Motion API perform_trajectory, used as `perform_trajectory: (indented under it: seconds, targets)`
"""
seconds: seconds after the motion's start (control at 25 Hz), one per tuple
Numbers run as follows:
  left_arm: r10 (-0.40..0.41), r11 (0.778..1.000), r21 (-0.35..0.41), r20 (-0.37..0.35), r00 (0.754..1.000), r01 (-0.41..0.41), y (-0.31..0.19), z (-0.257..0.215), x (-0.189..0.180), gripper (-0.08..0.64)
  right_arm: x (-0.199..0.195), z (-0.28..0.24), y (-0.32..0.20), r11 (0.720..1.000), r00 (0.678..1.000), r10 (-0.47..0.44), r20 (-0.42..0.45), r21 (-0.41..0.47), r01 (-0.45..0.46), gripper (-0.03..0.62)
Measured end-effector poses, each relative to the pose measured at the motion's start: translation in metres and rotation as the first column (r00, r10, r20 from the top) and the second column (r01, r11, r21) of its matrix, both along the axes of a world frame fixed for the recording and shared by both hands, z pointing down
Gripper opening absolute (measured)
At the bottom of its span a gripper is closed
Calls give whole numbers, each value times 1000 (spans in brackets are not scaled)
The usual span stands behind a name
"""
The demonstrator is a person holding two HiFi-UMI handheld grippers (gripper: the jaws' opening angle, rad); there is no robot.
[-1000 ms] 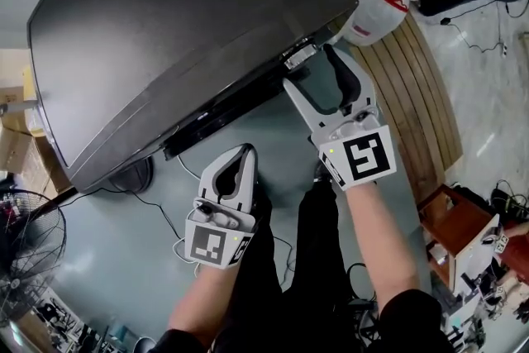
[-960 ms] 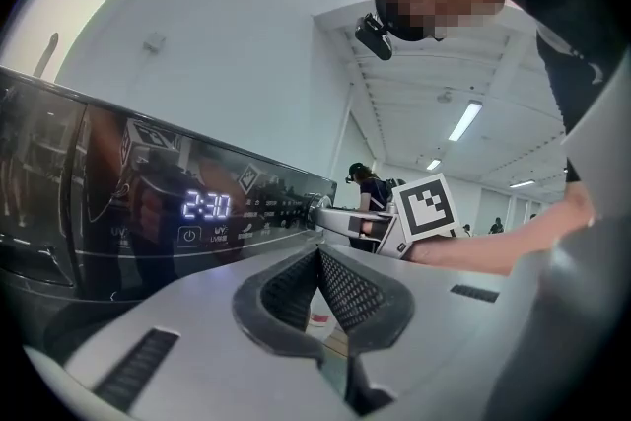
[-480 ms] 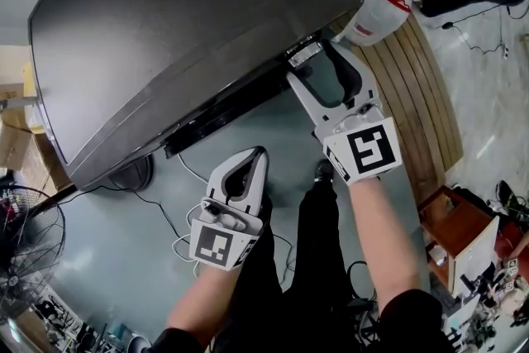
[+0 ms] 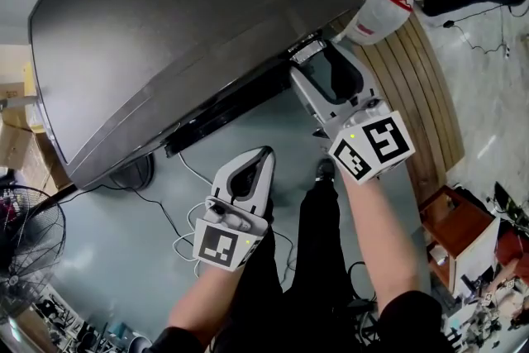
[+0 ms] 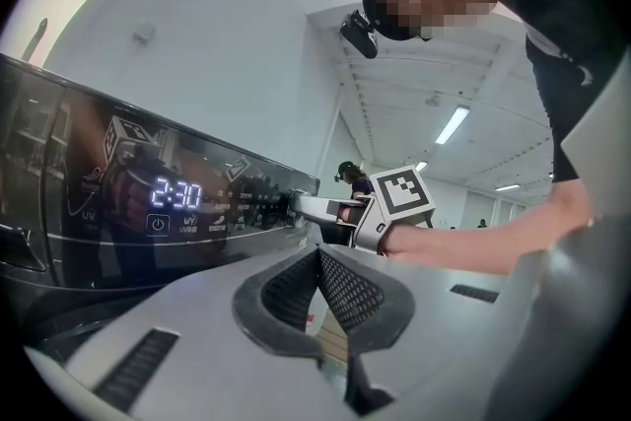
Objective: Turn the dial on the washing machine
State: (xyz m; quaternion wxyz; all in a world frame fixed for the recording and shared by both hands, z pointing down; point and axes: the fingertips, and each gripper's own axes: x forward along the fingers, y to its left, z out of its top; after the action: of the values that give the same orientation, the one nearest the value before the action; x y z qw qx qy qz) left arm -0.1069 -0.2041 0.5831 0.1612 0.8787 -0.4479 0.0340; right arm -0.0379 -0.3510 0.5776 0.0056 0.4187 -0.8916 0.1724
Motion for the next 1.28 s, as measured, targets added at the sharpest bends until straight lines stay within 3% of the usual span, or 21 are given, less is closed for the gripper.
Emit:
perform_trajectory:
  seconds: [0.16, 1.28]
  targets:
    - [5, 1000, -1, 2, 1000, -5, 1, 1, 1, 14, 1, 2, 0, 997, 996, 22, 88, -69, -16, 291]
    - [-5, 1000, -1, 8, 1000, 5, 1, 2, -1, 14, 6, 3, -3, 965, 937, 99, 334, -263, -8, 291]
